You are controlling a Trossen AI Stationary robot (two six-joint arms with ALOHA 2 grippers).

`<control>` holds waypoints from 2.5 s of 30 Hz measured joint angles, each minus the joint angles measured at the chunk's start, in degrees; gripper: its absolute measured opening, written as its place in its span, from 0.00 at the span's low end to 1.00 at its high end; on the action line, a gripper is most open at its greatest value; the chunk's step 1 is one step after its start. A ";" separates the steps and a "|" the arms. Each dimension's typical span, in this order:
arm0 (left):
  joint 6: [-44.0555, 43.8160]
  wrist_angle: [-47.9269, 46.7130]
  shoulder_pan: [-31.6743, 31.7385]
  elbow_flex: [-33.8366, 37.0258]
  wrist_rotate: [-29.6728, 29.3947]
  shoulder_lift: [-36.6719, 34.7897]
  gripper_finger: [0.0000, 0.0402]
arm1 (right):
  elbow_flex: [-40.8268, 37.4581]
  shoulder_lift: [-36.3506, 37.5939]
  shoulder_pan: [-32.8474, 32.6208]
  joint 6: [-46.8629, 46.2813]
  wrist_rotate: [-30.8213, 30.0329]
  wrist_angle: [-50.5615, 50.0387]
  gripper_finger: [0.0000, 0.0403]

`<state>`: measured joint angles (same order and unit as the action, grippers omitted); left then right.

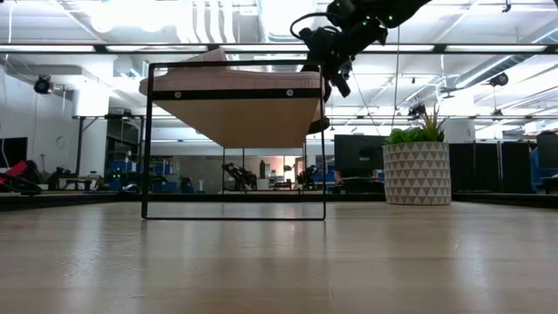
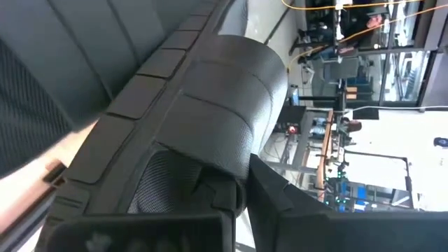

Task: Pick and place slides into the shelf
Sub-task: Put the black slipper on the shelf

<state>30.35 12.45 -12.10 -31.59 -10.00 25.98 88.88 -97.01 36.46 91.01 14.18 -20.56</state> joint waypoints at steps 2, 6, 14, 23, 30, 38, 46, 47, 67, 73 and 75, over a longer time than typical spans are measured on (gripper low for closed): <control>0.06 0.02 0.00 0.00 0.02 0.00 0.66 | 0.00 -0.26 0.36 0.65 -0.01 0.02 0.02; 0.09 0.05 0.00 0.00 0.00 0.09 0.66 | 0.02 -1.88 1.22 1.47 -0.03 0.38 0.02; 0.13 0.07 0.00 0.00 -0.52 0.25 0.66 | 0.04 -4.73 1.52 1.84 -0.27 0.54 0.02; 0.15 0.06 0.00 0.00 -1.05 0.24 0.66 | 0.01 -4.94 1.43 2.43 -0.29 3.84 0.02; 0.13 0.07 0.00 0.02 -1.05 0.50 0.66 | -0.04 -5.62 1.77 3.16 -0.20 5.34 0.02; 0.13 0.08 0.00 0.04 -1.05 0.80 0.66 | 0.07 -7.55 2.24 2.44 -0.23 6.62 0.03; 0.13 0.11 0.00 0.04 -1.03 0.94 0.66 | 0.04 -7.30 2.17 -2.32 -1.33 5.77 0.11; 0.13 0.11 0.00 0.04 -1.03 0.94 0.66 | 0.02 -7.28 2.17 -2.44 -1.98 5.75 0.13; 0.13 0.59 0.00 0.04 -1.03 1.03 0.66 | 0.59 -7.17 1.95 -3.42 -14.66 5.75 0.40; 0.11 0.63 0.00 0.06 -1.03 1.01 0.66 | 3.19 -6.84 1.93 -5.38 -14.78 5.75 0.38; 0.11 0.63 0.00 0.07 -1.03 1.01 0.66 | 3.85 -6.59 1.90 -5.74 -15.54 5.73 0.38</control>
<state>30.46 13.08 -12.10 -31.53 -11.03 26.98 92.74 -103.60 38.36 85.27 -1.36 -14.83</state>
